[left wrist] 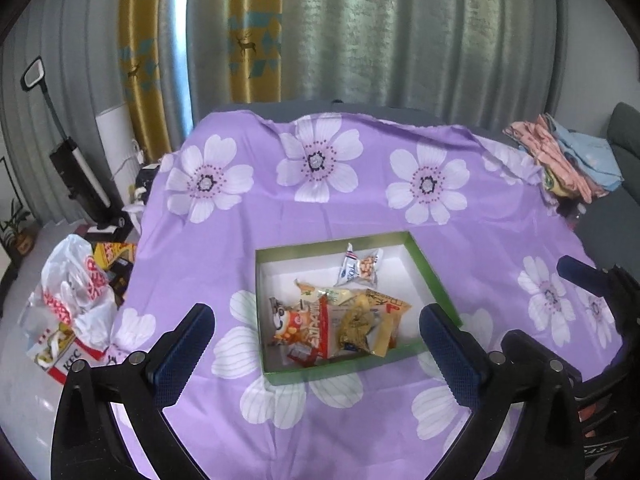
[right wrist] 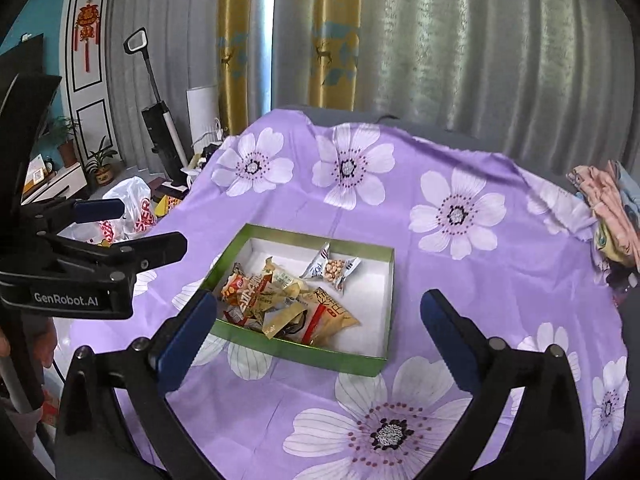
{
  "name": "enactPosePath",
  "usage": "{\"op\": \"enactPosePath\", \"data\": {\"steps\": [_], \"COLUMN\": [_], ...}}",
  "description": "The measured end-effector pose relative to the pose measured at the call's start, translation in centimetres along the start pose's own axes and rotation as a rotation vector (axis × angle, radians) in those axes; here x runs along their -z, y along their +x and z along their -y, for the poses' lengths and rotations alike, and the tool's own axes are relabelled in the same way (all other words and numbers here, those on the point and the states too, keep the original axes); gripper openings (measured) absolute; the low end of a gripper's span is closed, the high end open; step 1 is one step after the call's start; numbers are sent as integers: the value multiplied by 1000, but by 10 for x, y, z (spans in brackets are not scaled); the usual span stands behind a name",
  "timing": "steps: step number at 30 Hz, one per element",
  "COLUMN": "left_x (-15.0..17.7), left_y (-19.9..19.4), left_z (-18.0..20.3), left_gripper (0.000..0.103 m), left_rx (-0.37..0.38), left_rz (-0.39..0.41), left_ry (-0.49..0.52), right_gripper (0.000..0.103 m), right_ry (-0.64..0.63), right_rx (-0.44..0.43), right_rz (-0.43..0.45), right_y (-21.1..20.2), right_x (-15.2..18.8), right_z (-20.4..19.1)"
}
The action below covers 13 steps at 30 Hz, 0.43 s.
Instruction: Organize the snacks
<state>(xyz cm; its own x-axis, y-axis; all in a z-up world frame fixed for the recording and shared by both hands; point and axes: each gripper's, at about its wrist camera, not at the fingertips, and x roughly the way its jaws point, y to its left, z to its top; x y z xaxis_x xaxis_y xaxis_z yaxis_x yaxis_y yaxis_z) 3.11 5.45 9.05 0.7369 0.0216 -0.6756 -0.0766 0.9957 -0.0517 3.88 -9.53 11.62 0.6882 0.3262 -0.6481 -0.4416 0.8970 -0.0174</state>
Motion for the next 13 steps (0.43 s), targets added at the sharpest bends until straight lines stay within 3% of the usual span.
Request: {"op": "enactPosePath", "data": {"steps": [13], "left_x": [0], "left_y": [-11], "left_z": [7], "left_gripper": [102], "left_rx": [-31], "left_rz": [11], "left_ry": [16], "right_gripper": [102], "right_ry": [-36], "right_rx": [0], "right_rz": [41], "right_y": [-22], "right_x": [-8], "right_z": [-11]}}
